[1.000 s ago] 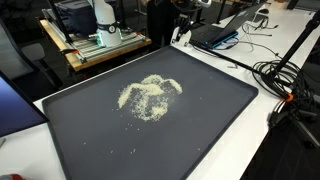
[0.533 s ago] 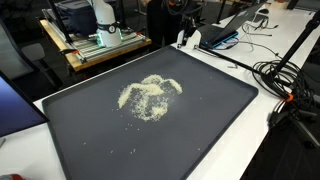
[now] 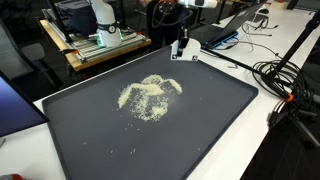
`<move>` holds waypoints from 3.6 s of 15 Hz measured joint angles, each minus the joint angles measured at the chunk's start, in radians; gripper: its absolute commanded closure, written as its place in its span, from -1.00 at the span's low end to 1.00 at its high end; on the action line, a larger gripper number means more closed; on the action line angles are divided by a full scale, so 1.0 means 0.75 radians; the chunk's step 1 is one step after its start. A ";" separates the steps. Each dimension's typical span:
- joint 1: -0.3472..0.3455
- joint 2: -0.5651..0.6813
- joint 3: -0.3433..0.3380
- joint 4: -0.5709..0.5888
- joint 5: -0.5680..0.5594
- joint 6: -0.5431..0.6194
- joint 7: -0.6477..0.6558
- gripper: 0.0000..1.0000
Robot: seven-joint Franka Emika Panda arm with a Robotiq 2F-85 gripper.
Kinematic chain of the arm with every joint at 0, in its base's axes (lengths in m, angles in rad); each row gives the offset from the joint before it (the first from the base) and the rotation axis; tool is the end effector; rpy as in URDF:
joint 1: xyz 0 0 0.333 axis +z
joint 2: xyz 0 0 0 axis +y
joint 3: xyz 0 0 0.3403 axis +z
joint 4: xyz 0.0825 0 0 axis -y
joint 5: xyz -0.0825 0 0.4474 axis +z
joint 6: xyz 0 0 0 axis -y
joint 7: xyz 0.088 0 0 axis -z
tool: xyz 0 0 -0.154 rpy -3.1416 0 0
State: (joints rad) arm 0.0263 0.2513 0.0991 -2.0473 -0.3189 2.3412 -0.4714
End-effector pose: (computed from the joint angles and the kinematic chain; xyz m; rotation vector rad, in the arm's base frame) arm 0.6465 0.0658 0.2582 2.6906 1.1549 0.0133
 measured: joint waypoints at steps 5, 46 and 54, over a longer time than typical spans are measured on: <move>-0.067 0.043 -0.057 0.054 0.027 -0.019 -0.008 0.98; -0.506 0.166 -0.260 0.162 0.782 -0.289 0.023 0.98; -0.653 0.183 -0.261 0.144 1.208 -0.140 -0.126 0.98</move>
State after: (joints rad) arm -0.4636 0.3888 -0.0966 -1.9393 0.5867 2.2364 -0.5655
